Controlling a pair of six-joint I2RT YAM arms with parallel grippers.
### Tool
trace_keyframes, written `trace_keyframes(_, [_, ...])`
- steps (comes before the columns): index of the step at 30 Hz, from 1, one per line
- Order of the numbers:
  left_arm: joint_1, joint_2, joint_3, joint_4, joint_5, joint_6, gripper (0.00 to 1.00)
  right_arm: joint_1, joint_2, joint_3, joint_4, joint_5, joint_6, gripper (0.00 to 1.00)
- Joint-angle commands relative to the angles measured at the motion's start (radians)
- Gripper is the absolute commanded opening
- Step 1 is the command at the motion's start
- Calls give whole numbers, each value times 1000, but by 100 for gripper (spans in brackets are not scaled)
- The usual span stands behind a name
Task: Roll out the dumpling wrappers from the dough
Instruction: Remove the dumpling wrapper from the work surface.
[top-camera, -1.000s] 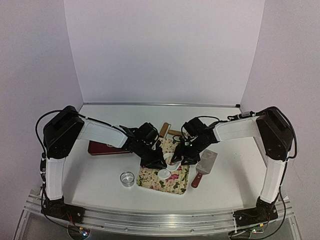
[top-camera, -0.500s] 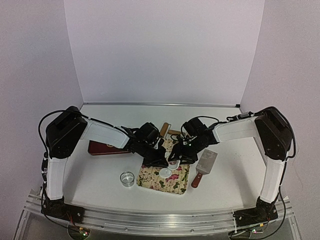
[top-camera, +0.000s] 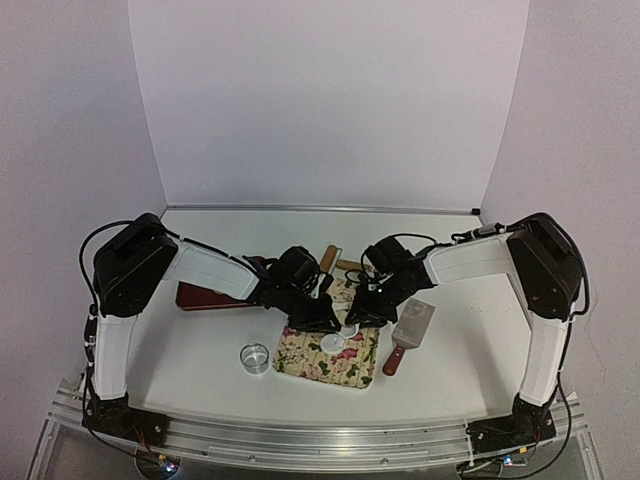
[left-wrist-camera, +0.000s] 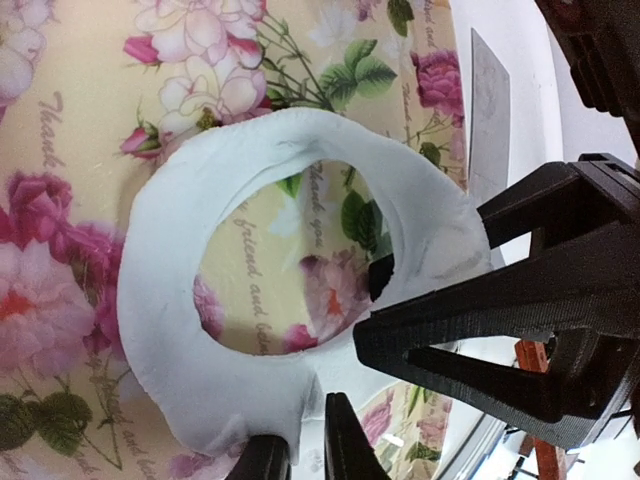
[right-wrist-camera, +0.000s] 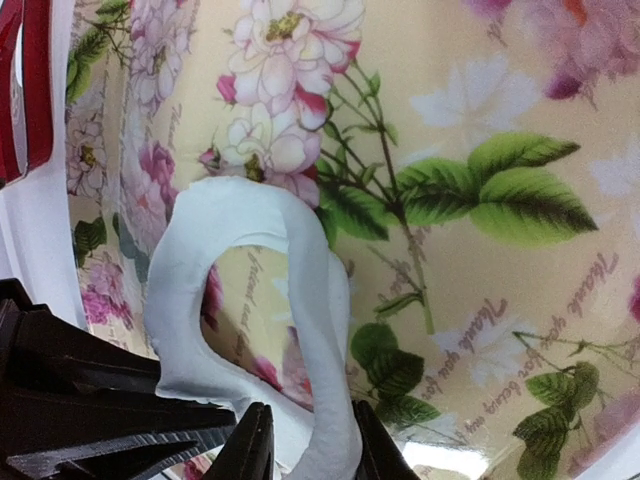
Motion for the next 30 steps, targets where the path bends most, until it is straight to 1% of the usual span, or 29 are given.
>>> trace_keyframes(1, [-1,-79,-2,-23,-64,54,26,4,-12,8,-81,113,6,0])
trace_keyframes(4, [-12,-110,5,-70,-103,101,46,5,-10,19,-95,120,7,0])
trace_keyframes(6, [-23,-122,12,-101,-126,129,54,4,-7,24,-99,124,9,0])
trace_keyframes(8, [-38,-118,21,-135,-147,153,57,4,-7,26,-104,126,11,0])
trace_keyframes(11, [-74,-93,62,-199,-198,200,61,4,-8,24,-107,130,13,0])
trace_keyframes(15, [-127,-33,157,-302,-291,260,64,4,-11,20,-108,130,17,0])
trace_keyframes(21, [-173,26,251,-402,-401,277,67,4,-11,20,-110,129,24,0])
trace_keyframes(24, [-190,62,301,-472,-473,278,68,5,-11,18,-110,133,24,0])
trace_keyframes(30, [-198,81,318,-488,-496,267,65,4,-9,20,-110,135,28,0])
